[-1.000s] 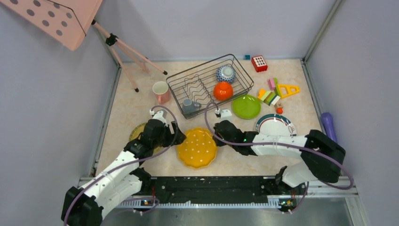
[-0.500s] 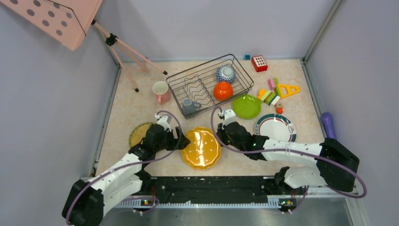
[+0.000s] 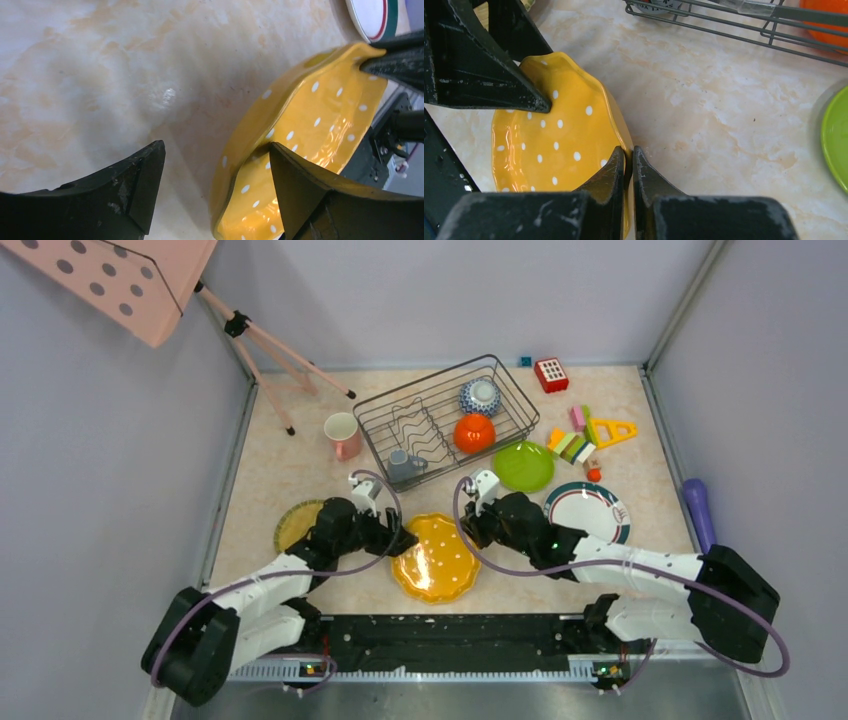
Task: Load the mixed dishes into the dish rack
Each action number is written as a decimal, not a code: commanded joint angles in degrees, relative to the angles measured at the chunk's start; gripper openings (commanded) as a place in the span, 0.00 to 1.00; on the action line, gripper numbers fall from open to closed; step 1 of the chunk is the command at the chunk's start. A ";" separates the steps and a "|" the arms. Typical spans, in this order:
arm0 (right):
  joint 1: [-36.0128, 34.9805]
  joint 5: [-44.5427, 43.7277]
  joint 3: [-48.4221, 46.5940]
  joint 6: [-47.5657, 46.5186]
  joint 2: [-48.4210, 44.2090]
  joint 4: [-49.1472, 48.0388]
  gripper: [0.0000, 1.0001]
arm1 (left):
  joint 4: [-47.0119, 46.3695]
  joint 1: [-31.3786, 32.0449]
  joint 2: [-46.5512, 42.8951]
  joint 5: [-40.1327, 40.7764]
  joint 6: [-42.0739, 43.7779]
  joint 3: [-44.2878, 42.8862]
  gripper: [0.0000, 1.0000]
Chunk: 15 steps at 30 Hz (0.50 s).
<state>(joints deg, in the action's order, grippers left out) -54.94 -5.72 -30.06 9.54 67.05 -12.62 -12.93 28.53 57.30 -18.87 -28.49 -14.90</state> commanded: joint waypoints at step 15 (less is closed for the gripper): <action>4.28 5.98 -3.82 -6.61 -0.68 -5.40 0.00 | -14.72 -0.26 2.54 -19.56 -0.81 -1.65 0.37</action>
<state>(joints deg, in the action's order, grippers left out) -51.40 -0.49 -30.06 3.70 66.76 -12.51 -22.15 27.94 64.51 -34.11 -28.42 -14.90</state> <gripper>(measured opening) 0.027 0.427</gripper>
